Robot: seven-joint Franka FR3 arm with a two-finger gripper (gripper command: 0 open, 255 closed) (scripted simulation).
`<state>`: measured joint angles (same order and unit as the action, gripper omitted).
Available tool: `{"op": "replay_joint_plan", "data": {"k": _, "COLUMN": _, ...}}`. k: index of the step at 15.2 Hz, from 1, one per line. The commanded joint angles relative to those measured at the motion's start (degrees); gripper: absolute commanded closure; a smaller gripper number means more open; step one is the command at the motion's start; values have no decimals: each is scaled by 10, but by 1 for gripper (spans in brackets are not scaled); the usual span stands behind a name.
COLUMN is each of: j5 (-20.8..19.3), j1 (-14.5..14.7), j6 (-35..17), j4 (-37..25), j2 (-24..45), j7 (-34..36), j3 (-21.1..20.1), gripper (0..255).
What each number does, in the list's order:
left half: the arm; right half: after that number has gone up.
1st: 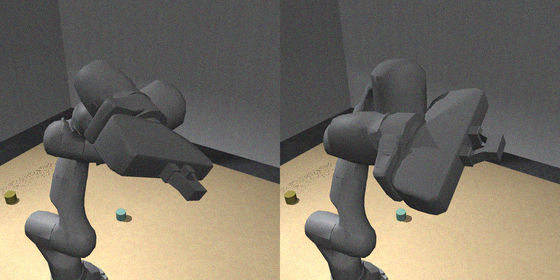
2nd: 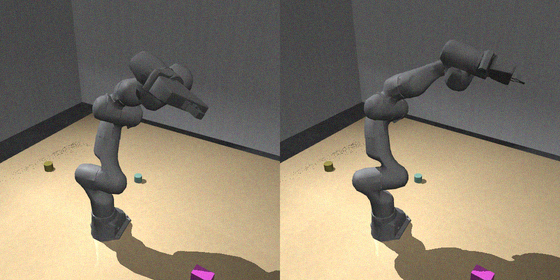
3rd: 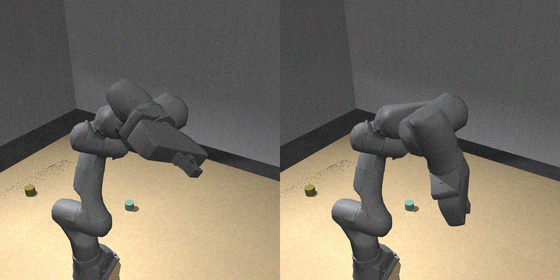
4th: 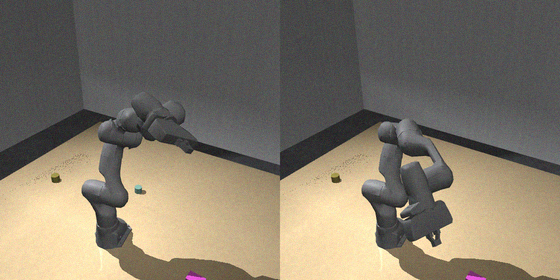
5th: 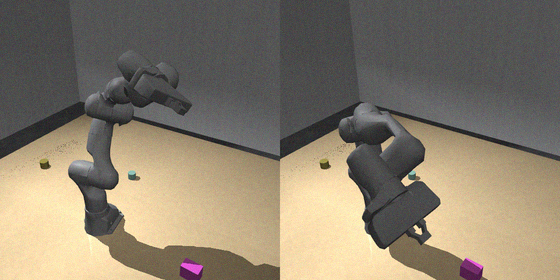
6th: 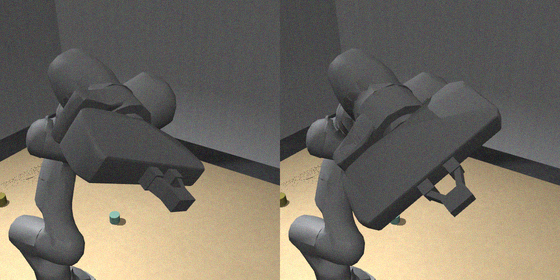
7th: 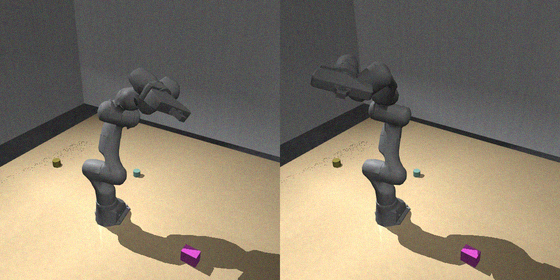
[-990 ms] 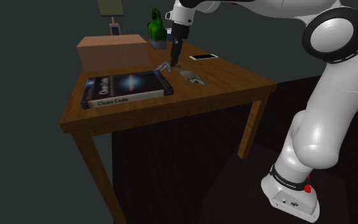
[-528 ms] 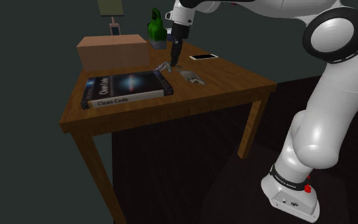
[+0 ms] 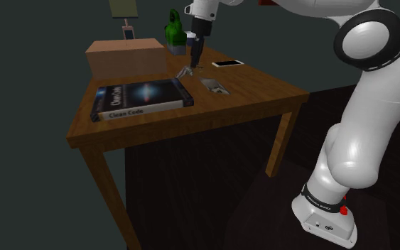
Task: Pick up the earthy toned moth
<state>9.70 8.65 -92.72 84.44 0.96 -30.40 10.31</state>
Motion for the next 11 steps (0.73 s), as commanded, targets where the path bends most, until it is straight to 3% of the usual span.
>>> {"op": "replay_joint_plan", "data": {"k": 1, "j5": 1, "j1": -1, "j6": 19, "j4": -25, "j2": 7, "j7": 2, "j3": 1, "gripper": 255}}
{"op": "replay_joint_plan", "data": {"k": 9, "j5": 10, "j1": -6, "j6": 96, "j4": -139, "j2": 45, "j7": 8, "j3": 4, "gripper": 255}}
{"op": "replay_joint_plan", "data": {"k": 11, "j5": 10, "j1": -7, "j6": 97, "j4": -142, "j2": 46, "j7": 8, "j3": 4, "gripper": 255}}
